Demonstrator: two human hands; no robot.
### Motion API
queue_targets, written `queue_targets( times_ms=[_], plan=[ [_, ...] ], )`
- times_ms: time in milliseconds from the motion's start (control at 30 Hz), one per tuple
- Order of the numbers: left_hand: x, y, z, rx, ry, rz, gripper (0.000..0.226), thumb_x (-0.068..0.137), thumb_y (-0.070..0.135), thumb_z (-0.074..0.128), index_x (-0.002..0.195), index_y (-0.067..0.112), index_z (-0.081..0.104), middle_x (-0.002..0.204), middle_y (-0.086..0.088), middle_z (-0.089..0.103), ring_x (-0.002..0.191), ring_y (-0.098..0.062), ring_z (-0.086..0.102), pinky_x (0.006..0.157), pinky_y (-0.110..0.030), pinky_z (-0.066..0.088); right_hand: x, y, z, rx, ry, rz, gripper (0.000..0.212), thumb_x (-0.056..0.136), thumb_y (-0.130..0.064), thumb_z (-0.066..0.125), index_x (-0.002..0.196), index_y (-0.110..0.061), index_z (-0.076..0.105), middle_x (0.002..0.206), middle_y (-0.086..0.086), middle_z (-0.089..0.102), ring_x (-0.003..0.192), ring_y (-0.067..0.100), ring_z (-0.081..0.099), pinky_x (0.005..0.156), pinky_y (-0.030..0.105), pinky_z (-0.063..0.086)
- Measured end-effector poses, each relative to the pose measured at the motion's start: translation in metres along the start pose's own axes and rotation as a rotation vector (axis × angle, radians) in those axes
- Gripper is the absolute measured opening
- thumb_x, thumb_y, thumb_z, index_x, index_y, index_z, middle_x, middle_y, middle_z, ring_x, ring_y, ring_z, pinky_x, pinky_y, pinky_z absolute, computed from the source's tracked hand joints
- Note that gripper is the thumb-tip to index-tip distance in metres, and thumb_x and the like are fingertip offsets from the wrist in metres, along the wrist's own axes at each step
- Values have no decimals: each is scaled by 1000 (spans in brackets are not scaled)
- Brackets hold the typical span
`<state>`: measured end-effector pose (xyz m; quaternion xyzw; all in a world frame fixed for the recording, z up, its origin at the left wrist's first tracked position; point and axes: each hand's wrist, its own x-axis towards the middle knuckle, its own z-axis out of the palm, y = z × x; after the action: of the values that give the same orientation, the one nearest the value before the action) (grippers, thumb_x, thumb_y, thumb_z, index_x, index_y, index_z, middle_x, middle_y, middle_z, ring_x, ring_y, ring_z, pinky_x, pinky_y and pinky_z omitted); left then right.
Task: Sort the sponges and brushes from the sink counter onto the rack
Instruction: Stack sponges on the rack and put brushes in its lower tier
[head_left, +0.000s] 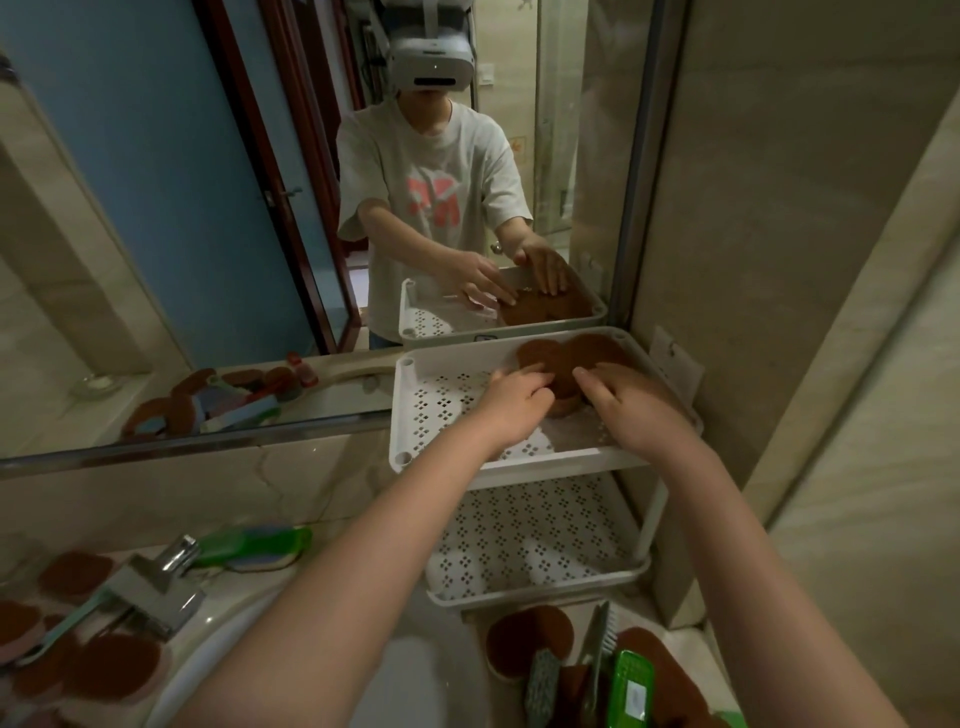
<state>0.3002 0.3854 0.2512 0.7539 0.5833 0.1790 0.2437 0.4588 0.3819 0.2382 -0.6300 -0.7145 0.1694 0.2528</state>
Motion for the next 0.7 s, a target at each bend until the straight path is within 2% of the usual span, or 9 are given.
queue_targets(
  times_ms=[133,233,367,500,567,700],
  plan=[
    [-4,0,-5,-214,30,-18,43,96,15,35,138,11,45,149,-7,37,139,-24,30,117,-40,23,-1,1,2,-42,95,-16,60,92,-60,29,125,-20,58,130,3,58,115,22,54,93,35,43],
    [-18,-4,-9,-286,89,3,42,96,12,36,137,11,46,146,-6,42,136,-20,36,115,-36,27,-11,-5,3,-14,210,-84,44,96,-46,41,124,-16,59,122,6,62,111,23,56,85,31,43],
    [-49,-12,-17,-318,339,91,34,93,10,43,125,11,56,131,-4,54,121,-15,48,101,-27,36,-33,-26,14,-40,377,-211,40,93,-39,47,116,-11,64,112,8,65,104,27,58,84,37,48],
    [-88,-35,-15,-343,607,216,20,88,11,52,106,11,61,103,1,59,96,-9,54,82,-24,46,-65,-59,40,17,526,-314,25,90,-28,53,104,-10,65,101,5,65,95,21,53,78,26,36],
    [-109,-50,-15,-360,680,257,16,85,13,53,98,11,61,94,4,58,85,-4,53,73,-18,44,-80,-76,55,63,572,-348,23,87,-27,53,97,-9,64,93,4,62,88,18,50,74,24,31],
    [-149,-88,-12,-392,726,212,8,85,11,57,92,10,61,89,2,58,78,1,52,66,-14,43,-105,-101,90,178,555,-375,17,83,-21,54,91,-8,60,84,4,57,80,17,50,71,27,37]
  ],
)
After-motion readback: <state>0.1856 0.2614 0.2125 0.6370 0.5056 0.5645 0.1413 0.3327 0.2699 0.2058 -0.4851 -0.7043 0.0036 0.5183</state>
